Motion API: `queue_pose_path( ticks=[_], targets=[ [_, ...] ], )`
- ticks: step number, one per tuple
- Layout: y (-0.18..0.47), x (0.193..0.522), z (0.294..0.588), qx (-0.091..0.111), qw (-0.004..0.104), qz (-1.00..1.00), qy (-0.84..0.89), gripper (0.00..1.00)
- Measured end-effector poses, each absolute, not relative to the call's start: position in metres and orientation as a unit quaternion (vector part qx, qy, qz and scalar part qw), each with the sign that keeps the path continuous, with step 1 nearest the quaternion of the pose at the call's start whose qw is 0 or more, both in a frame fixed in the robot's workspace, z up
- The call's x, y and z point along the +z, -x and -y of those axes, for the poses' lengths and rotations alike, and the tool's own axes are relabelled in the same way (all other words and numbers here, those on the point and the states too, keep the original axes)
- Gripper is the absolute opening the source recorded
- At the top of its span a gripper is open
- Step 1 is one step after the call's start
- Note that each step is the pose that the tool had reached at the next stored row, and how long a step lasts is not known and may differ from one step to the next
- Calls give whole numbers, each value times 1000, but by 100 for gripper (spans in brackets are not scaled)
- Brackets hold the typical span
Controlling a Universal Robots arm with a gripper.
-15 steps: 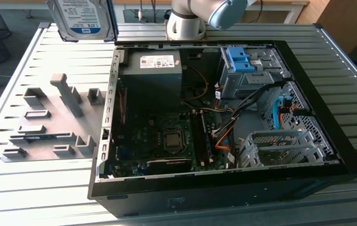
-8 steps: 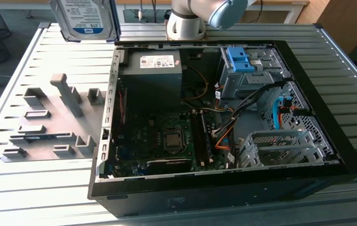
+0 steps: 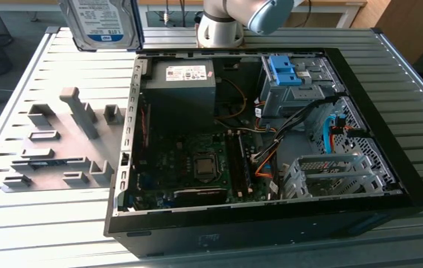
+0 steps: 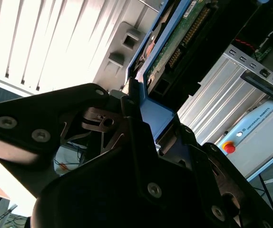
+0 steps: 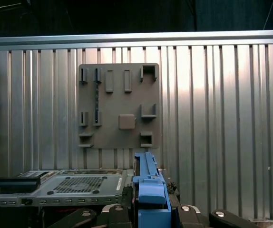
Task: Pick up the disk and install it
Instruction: 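Pick up the disk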
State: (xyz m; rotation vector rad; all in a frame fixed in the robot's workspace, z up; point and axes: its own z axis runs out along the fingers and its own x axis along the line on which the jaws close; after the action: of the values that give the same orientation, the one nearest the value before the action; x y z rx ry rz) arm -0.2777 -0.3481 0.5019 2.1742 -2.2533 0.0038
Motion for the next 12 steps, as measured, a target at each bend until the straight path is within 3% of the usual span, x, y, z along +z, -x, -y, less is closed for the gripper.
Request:
queue_pose_path(
  ticks=[12],
  targets=[
    [276, 502, 350, 1, 5, 720, -694, 36]
  ],
)
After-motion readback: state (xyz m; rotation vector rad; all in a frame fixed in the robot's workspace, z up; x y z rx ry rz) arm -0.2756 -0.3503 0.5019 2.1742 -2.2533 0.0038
